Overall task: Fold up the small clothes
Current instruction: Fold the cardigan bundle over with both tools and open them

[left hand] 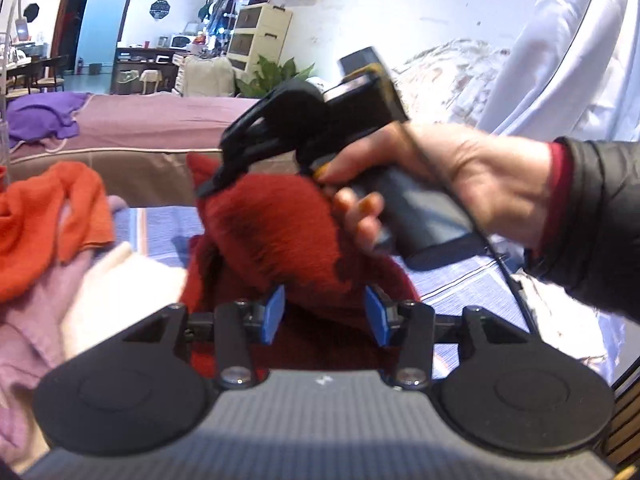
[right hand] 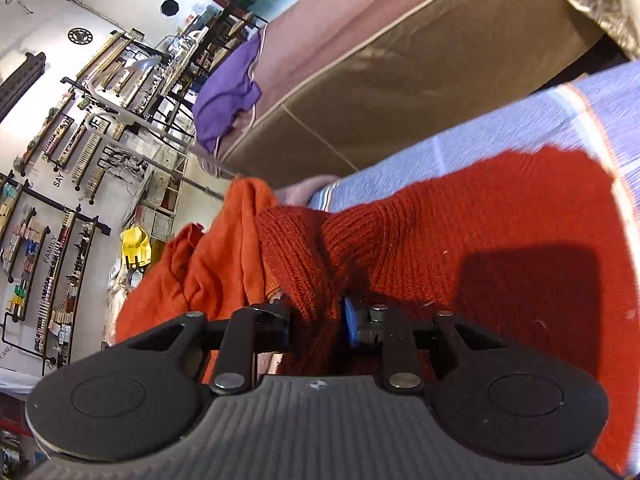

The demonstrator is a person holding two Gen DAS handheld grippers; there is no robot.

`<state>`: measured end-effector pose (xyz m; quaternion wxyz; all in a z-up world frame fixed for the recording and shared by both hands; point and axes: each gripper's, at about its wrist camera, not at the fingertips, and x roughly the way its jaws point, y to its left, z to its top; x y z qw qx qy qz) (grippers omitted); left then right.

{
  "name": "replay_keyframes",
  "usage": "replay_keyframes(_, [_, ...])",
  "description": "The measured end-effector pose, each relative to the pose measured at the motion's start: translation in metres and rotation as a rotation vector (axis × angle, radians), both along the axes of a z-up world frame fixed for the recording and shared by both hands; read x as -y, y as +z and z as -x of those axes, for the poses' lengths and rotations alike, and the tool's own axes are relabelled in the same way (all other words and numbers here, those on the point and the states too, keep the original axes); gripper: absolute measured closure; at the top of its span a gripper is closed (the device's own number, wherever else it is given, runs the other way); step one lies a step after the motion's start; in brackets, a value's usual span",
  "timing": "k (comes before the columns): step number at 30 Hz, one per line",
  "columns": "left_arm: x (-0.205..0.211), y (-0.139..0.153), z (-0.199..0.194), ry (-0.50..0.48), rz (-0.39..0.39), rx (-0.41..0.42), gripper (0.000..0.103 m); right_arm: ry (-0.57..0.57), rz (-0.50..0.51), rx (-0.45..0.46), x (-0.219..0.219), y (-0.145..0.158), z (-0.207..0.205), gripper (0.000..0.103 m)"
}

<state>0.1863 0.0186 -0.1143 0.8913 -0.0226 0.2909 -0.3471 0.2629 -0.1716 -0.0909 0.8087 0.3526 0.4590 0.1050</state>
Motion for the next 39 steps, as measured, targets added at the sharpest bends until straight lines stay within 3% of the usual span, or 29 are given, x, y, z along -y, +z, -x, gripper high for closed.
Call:
replay_keyframes(3, [-0.014,0.002,0.000,0.037,-0.026,-0.004,0.061,0.011,0.019,-0.009,-0.018,-0.032,-0.014,0.058])
replay_keyframes(4, [-0.022,0.005,0.003,0.040,-0.007,-0.002,0.059,0.009,0.003,-0.017,-0.019,-0.041,-0.016,0.052])
replay_keyframes(6, [-0.032,0.009,0.006,0.044,0.007,-0.008,0.059,-0.007,-0.059,-0.018,-0.018,-0.052,-0.017,0.051])
replay_keyframes(7, [-0.035,0.010,0.006,0.052,0.002,0.001,0.059,0.004,-0.060,-0.009,-0.017,-0.051,-0.017,0.045])
replay_keyframes(9, [-0.034,0.012,-0.001,0.040,-0.018,0.003,0.059,0.070,-0.033,0.011,-0.016,-0.038,-0.021,0.026])
replay_keyframes(12, [-0.015,0.019,-0.013,0.040,-0.053,0.027,0.059,0.136,0.021,0.122,-0.010,0.000,-0.015,0.025])
replay_keyframes(16, [0.012,0.031,-0.015,0.015,-0.135,0.075,0.059,0.232,0.170,0.234,0.003,0.047,0.006,0.000])
replay_keyframes(20, [0.015,0.048,0.001,0.005,-0.144,0.135,0.059,0.325,0.391,0.269,0.019,0.066,0.040,0.000])
replay_keyframes(24, [0.020,0.065,0.011,-0.008,-0.136,0.155,0.059,0.406,0.459,0.224,0.037,0.049,0.070,0.000])
replay_keyframes(26, [0.036,0.049,0.006,-0.035,-0.223,0.092,0.059,0.452,0.517,0.215,0.034,0.037,0.089,0.000])
replay_keyframes(29, [0.045,0.004,-0.007,-0.013,-0.316,0.009,0.059,0.496,0.594,0.223,0.023,0.019,0.101,0.000])
replay_keyframes(31, [0.043,-0.029,-0.024,-0.006,-0.338,-0.093,0.057,0.470,0.559,0.168,0.026,0.002,0.098,0.000])
replay_keyframes(33, [0.039,-0.044,-0.025,-0.002,-0.303,-0.114,0.057,0.471,0.572,0.120,0.020,-0.016,0.091,0.000])
replay_keyframes(36, [0.036,-0.049,-0.030,0.009,-0.304,-0.109,0.058,0.492,0.656,0.156,0.000,-0.027,0.090,0.000])
replay_keyframes(39, [0.022,-0.058,-0.039,0.009,-0.237,-0.144,0.056,0.463,0.658,0.134,-0.004,-0.032,0.083,0.000])
